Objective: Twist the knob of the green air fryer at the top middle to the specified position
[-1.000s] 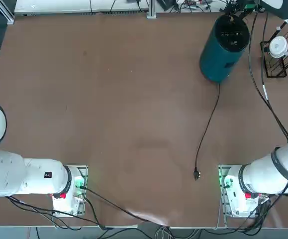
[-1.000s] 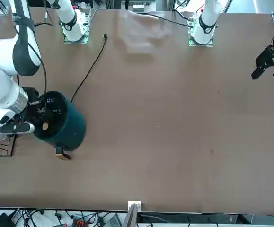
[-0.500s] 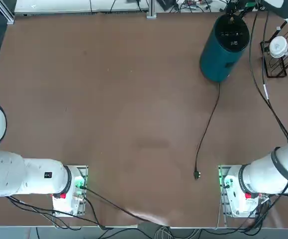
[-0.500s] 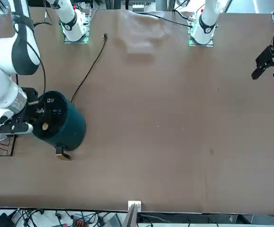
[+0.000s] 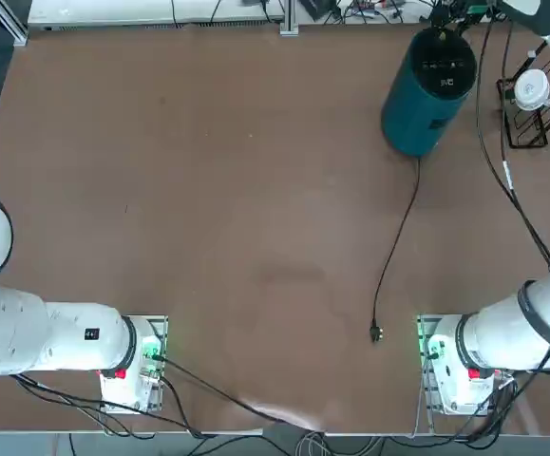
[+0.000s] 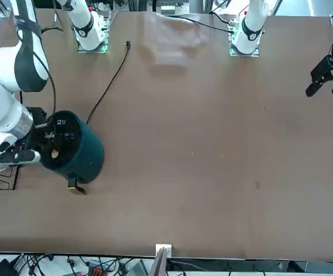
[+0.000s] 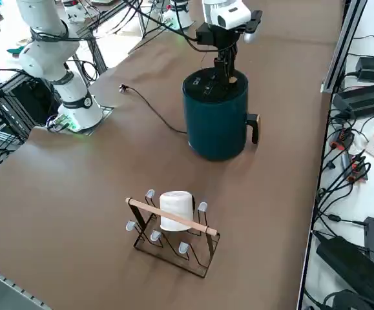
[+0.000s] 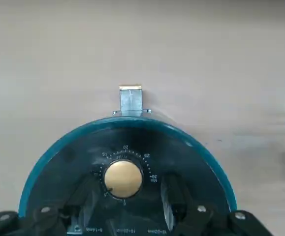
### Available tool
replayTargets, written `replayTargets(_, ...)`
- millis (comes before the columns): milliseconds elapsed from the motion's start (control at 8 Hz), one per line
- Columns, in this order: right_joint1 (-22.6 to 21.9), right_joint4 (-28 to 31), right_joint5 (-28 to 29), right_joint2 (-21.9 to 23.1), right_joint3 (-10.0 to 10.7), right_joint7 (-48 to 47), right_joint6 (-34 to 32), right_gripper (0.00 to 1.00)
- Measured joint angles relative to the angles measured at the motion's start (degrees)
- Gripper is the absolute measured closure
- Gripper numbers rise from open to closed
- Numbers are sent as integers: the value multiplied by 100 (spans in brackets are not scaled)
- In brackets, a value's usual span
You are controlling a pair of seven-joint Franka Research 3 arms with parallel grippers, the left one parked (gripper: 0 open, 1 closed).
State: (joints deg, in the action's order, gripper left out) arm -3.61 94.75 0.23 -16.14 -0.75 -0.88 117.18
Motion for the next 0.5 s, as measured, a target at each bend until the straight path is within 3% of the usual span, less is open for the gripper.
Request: replayTargets(500, -44, -78, 0, -79, 0, -1, 52, 25)
